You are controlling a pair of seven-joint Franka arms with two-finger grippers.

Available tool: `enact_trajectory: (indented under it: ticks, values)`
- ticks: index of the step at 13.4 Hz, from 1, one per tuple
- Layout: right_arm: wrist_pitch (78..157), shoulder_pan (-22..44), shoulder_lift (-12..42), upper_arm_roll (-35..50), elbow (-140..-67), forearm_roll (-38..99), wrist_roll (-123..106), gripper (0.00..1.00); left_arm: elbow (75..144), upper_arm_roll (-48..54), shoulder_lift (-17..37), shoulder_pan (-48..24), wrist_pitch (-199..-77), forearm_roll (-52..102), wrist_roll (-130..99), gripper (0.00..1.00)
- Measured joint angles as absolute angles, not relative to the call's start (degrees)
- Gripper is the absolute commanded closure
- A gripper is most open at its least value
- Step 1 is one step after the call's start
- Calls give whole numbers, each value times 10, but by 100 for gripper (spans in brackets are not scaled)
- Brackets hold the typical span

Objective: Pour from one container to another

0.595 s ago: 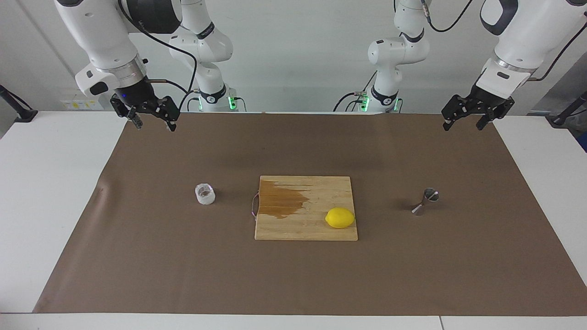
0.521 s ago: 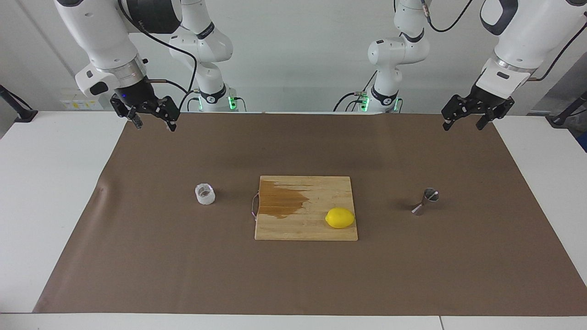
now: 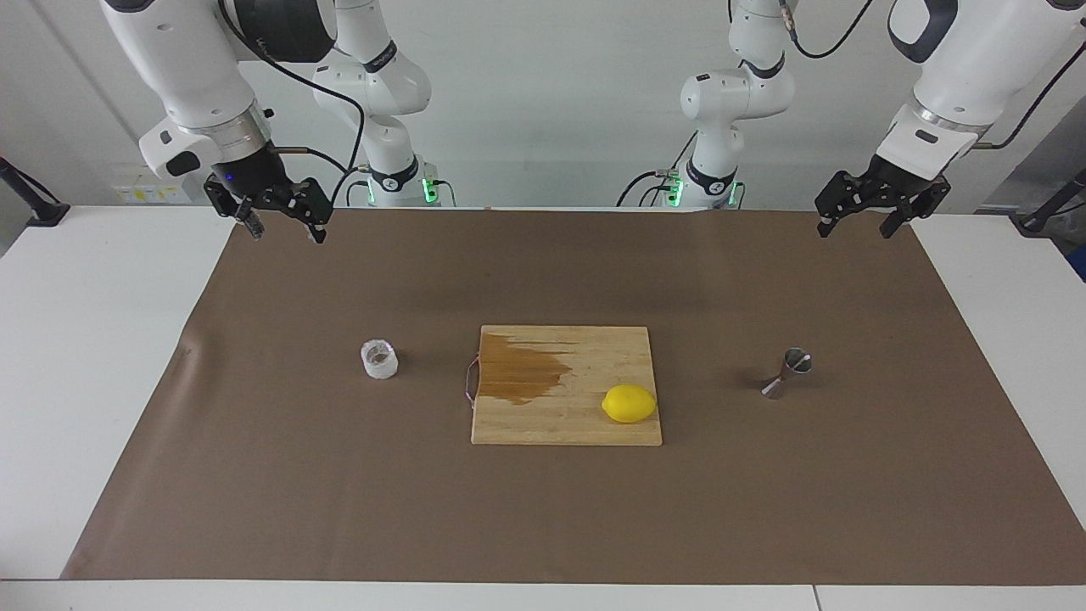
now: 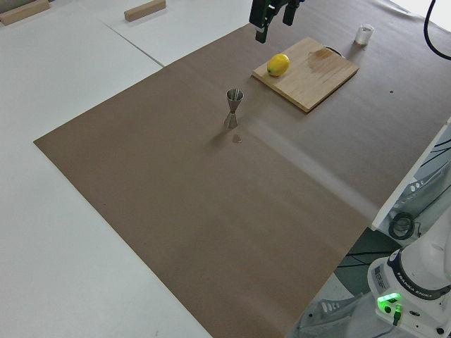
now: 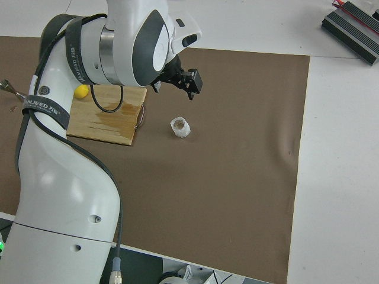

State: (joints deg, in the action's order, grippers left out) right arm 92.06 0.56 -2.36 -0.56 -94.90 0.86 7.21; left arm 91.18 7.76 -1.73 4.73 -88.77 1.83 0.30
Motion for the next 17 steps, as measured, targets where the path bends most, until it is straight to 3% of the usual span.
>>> enact_trajectory:
  ticks: [6, 11, 17]
  values:
    - [921, 6, -24, -6, -949, 9, 72, 0, 952, 72, -16, 56, -917, 31, 2, 0]
    - [921, 6, -24, -6, -949, 9, 72, 0, 1043, 66, 14, 124, -1011, 114, -49, 0]
    - [921, 6, -24, -6, -949, 9, 72, 0, 1151, 66, 14, 137, -1132, 264, -263, 0]
